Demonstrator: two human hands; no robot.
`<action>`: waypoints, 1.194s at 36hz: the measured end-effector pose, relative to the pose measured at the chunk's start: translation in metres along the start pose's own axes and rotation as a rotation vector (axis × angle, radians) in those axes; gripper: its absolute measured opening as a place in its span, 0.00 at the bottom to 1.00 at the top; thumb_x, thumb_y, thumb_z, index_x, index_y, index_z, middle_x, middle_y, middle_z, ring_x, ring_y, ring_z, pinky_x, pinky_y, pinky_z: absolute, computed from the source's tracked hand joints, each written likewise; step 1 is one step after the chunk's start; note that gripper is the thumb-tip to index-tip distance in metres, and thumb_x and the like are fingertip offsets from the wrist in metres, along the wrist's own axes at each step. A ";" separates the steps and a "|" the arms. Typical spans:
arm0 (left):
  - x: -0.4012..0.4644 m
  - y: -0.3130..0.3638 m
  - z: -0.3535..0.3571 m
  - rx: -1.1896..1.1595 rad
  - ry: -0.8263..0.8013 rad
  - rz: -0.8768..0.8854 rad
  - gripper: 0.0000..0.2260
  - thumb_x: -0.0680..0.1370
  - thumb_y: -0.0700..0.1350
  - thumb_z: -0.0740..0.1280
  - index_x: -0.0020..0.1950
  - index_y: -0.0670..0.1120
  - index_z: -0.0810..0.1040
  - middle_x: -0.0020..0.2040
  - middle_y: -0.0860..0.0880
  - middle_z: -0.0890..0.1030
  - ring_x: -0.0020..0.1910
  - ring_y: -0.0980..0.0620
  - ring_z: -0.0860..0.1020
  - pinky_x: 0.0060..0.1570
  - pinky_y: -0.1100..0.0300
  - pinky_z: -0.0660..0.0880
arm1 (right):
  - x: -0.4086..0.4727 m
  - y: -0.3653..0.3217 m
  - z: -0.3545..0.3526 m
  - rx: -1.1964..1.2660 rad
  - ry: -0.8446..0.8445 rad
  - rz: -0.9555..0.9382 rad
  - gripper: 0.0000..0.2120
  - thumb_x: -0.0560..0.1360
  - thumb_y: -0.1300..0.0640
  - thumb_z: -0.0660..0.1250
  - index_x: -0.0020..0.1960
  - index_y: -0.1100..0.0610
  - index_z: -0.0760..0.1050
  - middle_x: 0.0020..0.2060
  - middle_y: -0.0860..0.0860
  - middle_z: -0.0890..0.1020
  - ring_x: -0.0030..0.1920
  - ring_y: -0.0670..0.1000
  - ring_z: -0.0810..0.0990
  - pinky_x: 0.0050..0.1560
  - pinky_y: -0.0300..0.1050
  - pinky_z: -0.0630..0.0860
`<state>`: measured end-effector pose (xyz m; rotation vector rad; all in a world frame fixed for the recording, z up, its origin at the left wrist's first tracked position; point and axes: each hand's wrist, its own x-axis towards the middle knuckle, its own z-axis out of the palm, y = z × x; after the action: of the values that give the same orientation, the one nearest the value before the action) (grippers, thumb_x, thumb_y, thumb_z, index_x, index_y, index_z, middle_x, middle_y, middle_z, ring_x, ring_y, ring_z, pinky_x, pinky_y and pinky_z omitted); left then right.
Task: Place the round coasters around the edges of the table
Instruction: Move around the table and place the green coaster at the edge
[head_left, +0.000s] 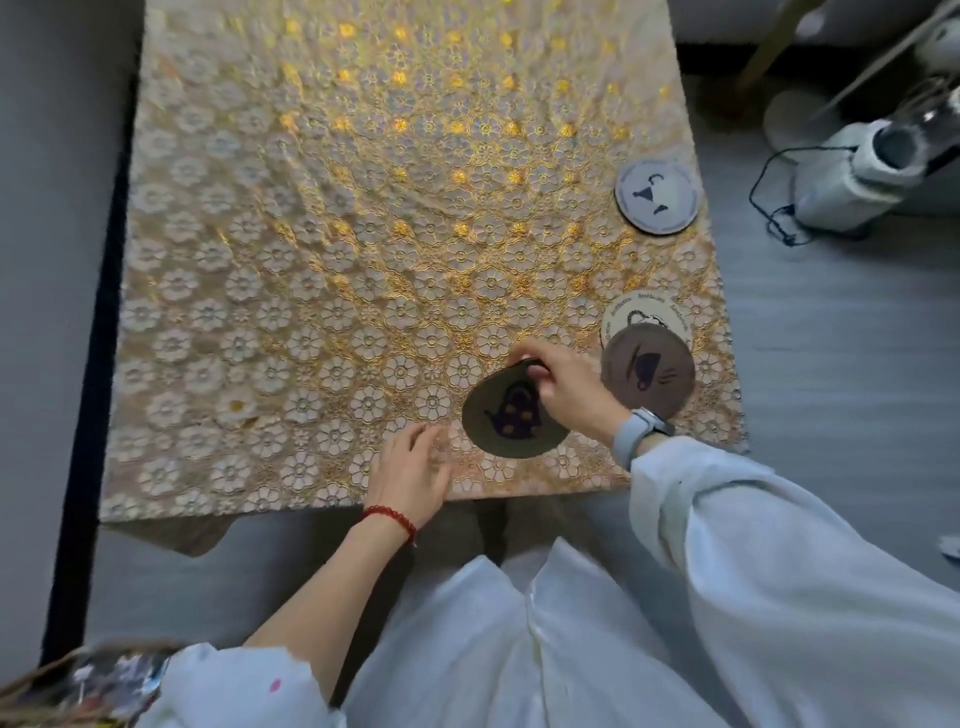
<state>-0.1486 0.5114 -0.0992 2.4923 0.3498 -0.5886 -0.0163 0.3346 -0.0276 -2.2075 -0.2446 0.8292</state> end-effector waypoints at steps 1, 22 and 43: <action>0.000 -0.007 -0.004 0.000 0.014 0.007 0.21 0.75 0.52 0.62 0.67 0.50 0.65 0.68 0.49 0.67 0.67 0.48 0.64 0.65 0.45 0.64 | 0.003 -0.009 0.007 0.018 -0.040 0.000 0.22 0.73 0.72 0.52 0.51 0.46 0.71 0.56 0.54 0.75 0.60 0.54 0.74 0.54 0.48 0.76; -0.005 -0.032 0.004 0.182 0.074 -0.089 0.32 0.68 0.58 0.67 0.69 0.54 0.60 0.74 0.45 0.56 0.72 0.42 0.52 0.69 0.40 0.52 | 0.001 0.028 0.065 -0.149 0.122 0.293 0.20 0.74 0.65 0.55 0.66 0.60 0.62 0.63 0.59 0.66 0.64 0.57 0.63 0.65 0.51 0.63; 0.018 -0.033 -0.004 0.216 0.008 -0.039 0.43 0.65 0.63 0.69 0.73 0.55 0.51 0.77 0.46 0.42 0.74 0.44 0.37 0.70 0.39 0.39 | -0.002 0.019 0.085 -0.088 -0.013 0.146 0.25 0.74 0.67 0.53 0.70 0.55 0.58 0.70 0.52 0.61 0.67 0.56 0.58 0.67 0.55 0.62</action>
<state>-0.1430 0.5426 -0.1194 2.6996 0.3552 -0.6639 -0.0727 0.3702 -0.0833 -2.3240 -0.1292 0.9279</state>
